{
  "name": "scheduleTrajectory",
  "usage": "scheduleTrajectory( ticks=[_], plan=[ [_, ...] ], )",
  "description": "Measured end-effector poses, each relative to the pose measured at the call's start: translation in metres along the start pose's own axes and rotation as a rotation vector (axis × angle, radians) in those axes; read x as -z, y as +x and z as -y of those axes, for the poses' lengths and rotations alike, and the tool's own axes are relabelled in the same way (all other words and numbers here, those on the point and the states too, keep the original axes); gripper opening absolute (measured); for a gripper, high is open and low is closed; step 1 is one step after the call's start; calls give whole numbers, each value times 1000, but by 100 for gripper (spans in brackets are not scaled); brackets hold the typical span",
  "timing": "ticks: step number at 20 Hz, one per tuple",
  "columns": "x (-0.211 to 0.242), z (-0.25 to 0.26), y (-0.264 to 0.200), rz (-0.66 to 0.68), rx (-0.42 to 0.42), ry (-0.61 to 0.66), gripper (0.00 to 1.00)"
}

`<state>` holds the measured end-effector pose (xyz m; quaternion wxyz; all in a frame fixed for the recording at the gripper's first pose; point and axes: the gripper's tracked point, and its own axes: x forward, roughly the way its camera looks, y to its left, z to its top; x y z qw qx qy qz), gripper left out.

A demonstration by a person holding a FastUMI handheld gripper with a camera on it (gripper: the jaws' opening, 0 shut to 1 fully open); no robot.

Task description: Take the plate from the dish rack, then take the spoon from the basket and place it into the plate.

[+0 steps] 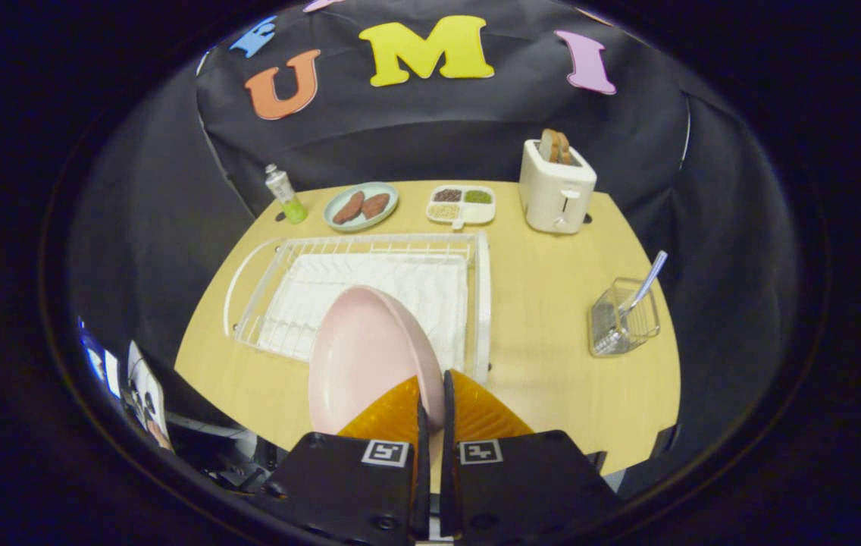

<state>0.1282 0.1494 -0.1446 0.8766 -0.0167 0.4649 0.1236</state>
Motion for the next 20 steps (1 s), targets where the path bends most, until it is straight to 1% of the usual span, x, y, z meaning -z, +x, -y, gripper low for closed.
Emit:
scheduleTrajectory(
  ticks=[5, 7, 9, 11, 14, 17, 19, 20],
  plan=[
    [57, -3, 29, 5, -38, 31, 11],
    [72, 0, 40, -3, -33, 27, 11],
    [79, 4, 49, -3, -24, 48, 11],
    [83, 5, 60, 2, -38, 65, 11],
    [97, 10, 71, -8, -88, 93, 11],
    [111, 25, 88, -47, -124, 135, 15],
    [116, 28, 96, -69, -161, 179, 17],
    [118, 30, 97, -73, -165, 191, 17]
  ],
)
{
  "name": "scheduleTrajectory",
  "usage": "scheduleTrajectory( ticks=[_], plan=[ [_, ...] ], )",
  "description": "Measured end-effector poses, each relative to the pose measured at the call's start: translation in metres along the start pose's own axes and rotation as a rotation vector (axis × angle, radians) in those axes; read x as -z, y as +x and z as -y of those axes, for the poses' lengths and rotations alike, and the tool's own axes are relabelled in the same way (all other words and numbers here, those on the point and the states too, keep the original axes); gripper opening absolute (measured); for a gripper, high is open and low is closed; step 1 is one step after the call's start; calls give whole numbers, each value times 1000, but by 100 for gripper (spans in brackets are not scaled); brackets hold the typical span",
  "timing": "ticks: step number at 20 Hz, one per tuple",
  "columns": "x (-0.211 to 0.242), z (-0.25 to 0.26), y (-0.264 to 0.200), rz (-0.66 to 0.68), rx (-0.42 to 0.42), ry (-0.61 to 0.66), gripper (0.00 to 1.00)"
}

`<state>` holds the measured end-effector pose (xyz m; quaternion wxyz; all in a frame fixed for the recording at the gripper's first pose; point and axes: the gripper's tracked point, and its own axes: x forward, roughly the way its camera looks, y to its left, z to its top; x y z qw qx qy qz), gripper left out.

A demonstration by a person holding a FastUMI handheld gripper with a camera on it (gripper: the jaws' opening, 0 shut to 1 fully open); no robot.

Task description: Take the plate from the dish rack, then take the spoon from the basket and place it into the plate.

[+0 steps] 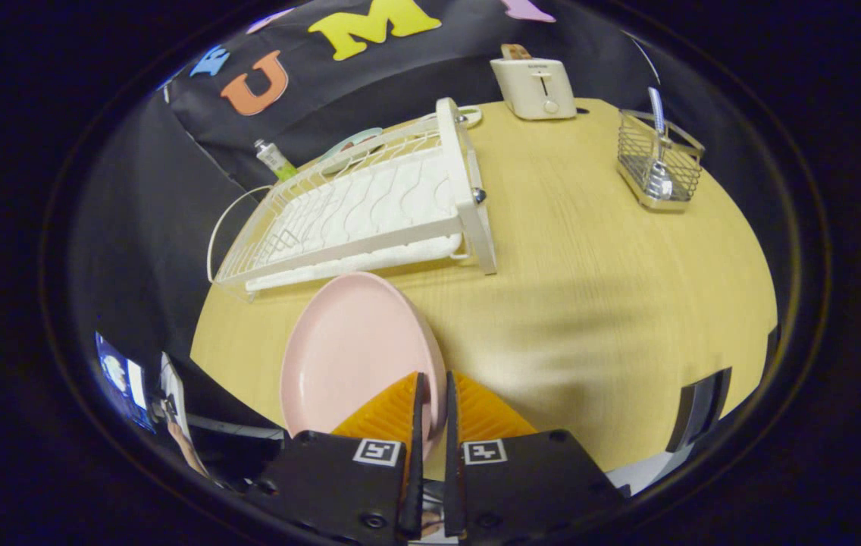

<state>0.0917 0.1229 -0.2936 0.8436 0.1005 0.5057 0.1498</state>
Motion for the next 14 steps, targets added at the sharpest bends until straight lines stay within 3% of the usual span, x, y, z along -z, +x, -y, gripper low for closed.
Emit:
scheduleTrajectory(
  ticks=[4, 6, 8, 9, 11, 14],
  plan=[
    [-5, 22, 5, 35, 104, -48, 22],
    [-14, 20, 5, 99, 95, -68, 22],
    [-23, 16, -1, 159, 41, -62, 35],
    [-29, 19, -2, 194, 39, -64, 55],
    [-45, 30, -11, 282, 84, -118, 81],
    [-85, 59, -43, 511, 210, -134, 87]
  ],
)
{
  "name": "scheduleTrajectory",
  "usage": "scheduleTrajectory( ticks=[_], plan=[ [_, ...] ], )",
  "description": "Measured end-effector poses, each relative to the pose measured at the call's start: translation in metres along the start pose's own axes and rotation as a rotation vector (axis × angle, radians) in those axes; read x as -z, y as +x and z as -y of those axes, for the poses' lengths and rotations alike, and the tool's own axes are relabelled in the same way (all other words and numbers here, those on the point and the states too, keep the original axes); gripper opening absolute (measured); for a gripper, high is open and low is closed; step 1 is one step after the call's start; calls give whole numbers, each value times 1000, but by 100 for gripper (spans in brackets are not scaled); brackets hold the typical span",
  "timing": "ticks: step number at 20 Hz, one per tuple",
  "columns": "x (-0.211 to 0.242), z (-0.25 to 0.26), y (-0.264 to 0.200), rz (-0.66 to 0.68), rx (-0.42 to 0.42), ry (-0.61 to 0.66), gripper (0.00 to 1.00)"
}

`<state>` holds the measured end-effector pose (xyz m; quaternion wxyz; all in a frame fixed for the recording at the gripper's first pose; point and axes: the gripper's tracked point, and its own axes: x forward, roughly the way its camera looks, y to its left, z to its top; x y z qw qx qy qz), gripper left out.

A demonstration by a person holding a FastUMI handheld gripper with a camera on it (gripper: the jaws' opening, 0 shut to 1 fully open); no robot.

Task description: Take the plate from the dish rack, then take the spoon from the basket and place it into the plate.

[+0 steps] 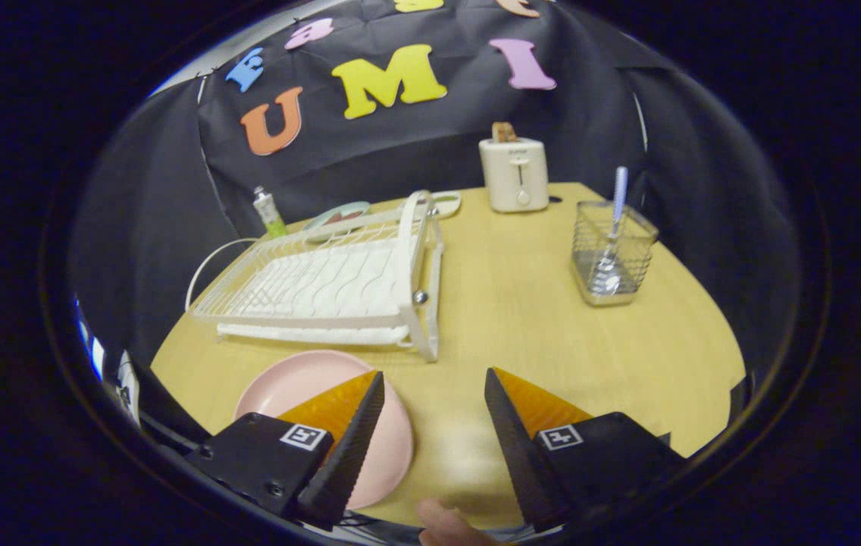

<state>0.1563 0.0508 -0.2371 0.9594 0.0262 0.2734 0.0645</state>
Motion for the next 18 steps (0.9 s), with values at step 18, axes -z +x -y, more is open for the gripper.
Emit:
scheduleTrajectory(
  ticks=[18],
  plan=[
    [-148, 168, 90, 134, 199, 88, 99]
  ],
)
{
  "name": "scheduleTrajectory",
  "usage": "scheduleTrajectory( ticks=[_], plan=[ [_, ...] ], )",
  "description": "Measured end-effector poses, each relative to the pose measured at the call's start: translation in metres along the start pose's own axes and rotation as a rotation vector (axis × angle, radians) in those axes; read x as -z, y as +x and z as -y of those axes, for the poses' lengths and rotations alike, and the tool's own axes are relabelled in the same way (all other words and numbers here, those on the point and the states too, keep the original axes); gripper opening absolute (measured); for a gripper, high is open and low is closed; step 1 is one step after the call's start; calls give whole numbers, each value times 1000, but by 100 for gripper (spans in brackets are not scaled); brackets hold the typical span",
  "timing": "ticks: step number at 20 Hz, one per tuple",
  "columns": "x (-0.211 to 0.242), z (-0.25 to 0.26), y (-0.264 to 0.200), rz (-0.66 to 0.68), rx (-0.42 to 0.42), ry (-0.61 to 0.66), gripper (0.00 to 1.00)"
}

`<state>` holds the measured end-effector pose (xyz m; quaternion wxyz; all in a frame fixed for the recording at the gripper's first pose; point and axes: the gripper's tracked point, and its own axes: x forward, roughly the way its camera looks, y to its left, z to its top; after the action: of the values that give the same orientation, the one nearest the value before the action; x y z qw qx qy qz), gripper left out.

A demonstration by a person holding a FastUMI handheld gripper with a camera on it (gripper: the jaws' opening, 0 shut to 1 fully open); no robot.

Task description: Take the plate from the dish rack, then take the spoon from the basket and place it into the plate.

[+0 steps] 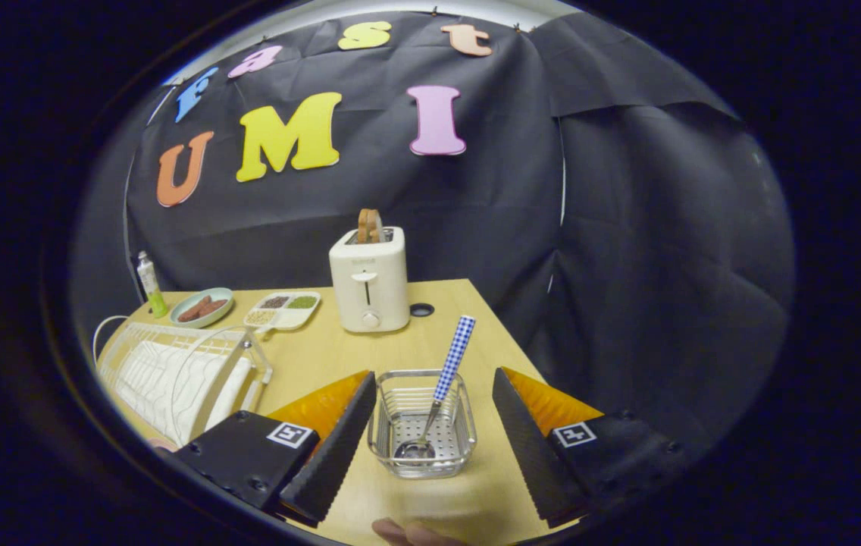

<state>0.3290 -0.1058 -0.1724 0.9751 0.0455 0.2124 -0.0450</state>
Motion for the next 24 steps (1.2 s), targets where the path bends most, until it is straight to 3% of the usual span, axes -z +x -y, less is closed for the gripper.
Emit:
scheduleTrajectory(
  ticks=[2, 6, 8, 12, 18, 24],
  plan=[
    [-3, 2, 19, -28, -24, 77, 96],
    [-10, 6, 41, -16, -28, 87, 70],
    [-11, 7, 46, -7, -8, 64, 57],
    [-13, 4, 41, -2, -2, 74, 19],
    [-22, 3, 22, 48, -1, 97, 14],
    [-68, -8, -25, 242, 1, 43, 14]
  ],
)
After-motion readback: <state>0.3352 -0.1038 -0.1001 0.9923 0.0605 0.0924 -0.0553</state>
